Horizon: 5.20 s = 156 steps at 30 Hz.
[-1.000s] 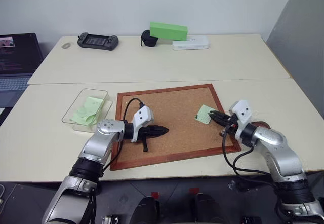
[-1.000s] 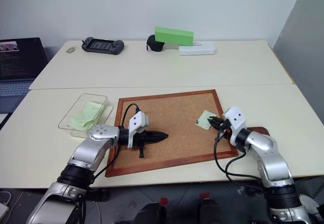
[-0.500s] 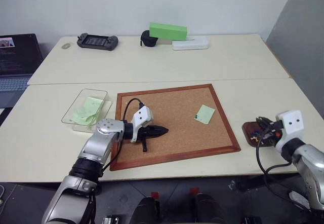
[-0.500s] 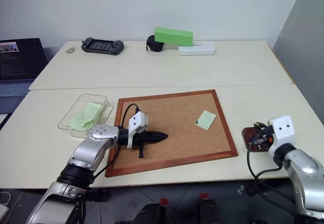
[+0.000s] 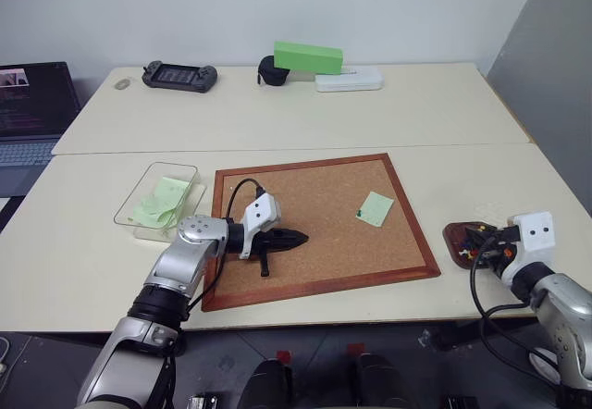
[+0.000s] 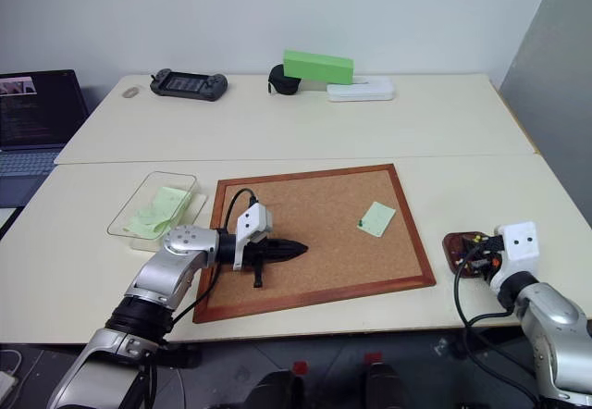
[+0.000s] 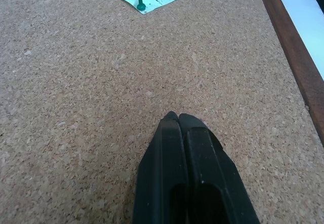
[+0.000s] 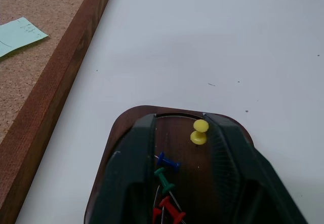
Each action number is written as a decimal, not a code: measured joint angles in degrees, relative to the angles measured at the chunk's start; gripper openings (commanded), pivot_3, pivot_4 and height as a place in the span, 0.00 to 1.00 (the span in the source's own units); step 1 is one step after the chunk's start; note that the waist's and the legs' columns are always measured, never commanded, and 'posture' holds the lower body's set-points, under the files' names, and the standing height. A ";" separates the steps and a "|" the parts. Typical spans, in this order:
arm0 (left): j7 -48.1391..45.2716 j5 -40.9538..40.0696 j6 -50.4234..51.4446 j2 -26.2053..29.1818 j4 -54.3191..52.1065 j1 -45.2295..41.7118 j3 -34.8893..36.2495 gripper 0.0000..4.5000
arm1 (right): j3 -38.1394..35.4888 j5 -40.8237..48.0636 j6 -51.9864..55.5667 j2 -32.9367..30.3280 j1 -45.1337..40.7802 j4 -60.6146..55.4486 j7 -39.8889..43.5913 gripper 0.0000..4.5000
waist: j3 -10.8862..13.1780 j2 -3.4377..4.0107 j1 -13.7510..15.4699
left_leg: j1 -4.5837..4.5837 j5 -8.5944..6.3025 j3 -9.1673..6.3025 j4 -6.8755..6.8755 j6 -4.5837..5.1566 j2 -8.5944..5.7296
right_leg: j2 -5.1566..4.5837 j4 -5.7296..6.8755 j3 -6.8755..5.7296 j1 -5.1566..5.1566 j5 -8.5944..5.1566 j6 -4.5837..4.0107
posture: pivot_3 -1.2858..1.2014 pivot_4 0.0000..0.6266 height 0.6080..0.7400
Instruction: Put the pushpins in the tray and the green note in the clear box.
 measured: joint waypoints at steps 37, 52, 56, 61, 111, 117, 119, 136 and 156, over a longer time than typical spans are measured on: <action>0.61 -0.19 1.47 0.62 -2.84 1.63 0.56 0.00 | 23.33 -2.62 -9.86 3.49 -22.49 15.77 13.15 0.76 | 0.00 0.00 -0.16 | -0.02 0.00 -0.02 0.00 0.00 0.02 | 0.01 0.01 -0.03 -0.05 0.00 -0.01 | 0.52 0.24 1.00; 1.14 -0.37 3.64 1.30 -6.50 3.82 1.08 0.00 | 28.02 -5.26 -14.49 7.98 -27.75 26.54 16.21 0.36 | 0.00 0.00 -0.28 | -0.01 0.00 -0.01 0.00 0.00 0.05 | 0.01 0.03 -0.03 -0.10 0.00 -0.01 | 0.52 0.24 1.00; 1.44 -0.46 3.72 1.31 -6.75 4.02 1.09 0.00 | 28.07 -5.41 -15.17 8.64 -27.98 28.02 16.21 0.21 | 0.00 0.00 -0.28 | -0.01 0.00 0.00 0.00 0.00 0.04 | 0.01 0.03 -0.01 -0.10 0.00 -0.01 | 0.52 0.24 1.00; 1.67 -0.56 3.78 1.31 -6.76 4.09 1.09 0.00 | 28.01 -5.67 -15.76 8.71 -28.02 28.33 16.19 0.01 | 0.00 0.00 -0.28 | 0.00 0.00 -0.01 0.00 0.00 0.05 | 0.02 0.04 -0.03 -0.09 0.01 -0.01 | 0.52 0.24 1.00; 19.16 -15.45 26.79 -5.17 -22.02 1.43 7.78 0.72 | 19.39 5.06 3.12 0.68 -28.79 0.14 15.03 0.00 | 0.18 -0.25 0.07 | -0.30 0.23 -0.01 -0.02 -0.43 0.00 | -0.35 0.00 0.00 -0.38 0.06 -0.10 | 0.52 0.24 1.00; 15.55 -10.47 7.83 -6.85 -21.45 2.93 6.09 0.72 | 16.04 9.84 11.98 4.94 -31.58 -0.75 7.73 0.00 | 0.18 -0.25 0.07 | -0.32 0.09 0.01 0.00 -0.17 -0.02 | -0.36 0.01 -0.01 -0.38 0.07 -0.10 | 0.52 0.24 1.00; 15.97 -8.95 3.53 -7.96 -21.34 3.12 5.86 0.72 | 14.62 10.93 14.60 6.62 -33.00 -0.77 4.60 0.00 | 0.18 -0.25 0.05 | -0.32 0.09 0.00 0.00 -0.16 -0.03 | -0.35 0.03 -0.01 -0.39 0.07 -0.10 | 0.52 0.24 1.00; 32.34 -1.19 -11.55 -25.53 -13.03 4.20 3.67 0.72 | 12.17 13.99 21.94 18.19 -41.01 -3.72 -12.77 0.00 | 0.18 -0.25 0.05 | -0.39 0.08 0.00 0.00 -0.14 -0.08 | -0.19 0.05 -0.04 -0.43 0.07 -0.09 | 0.52 0.24 1.00; 39.22 1.14 -17.94 -29.66 -7.99 0.30 4.37 0.30 | 13.57 15.58 23.14 22.11 -39.99 -6.89 -17.49 0.00 | 0.17 -0.25 -0.04 | -0.40 0.08 -0.01 0.00 -0.13 -0.05 | -0.08 0.06 -0.04 -0.45 0.07 -0.09 | 0.52 0.24 1.00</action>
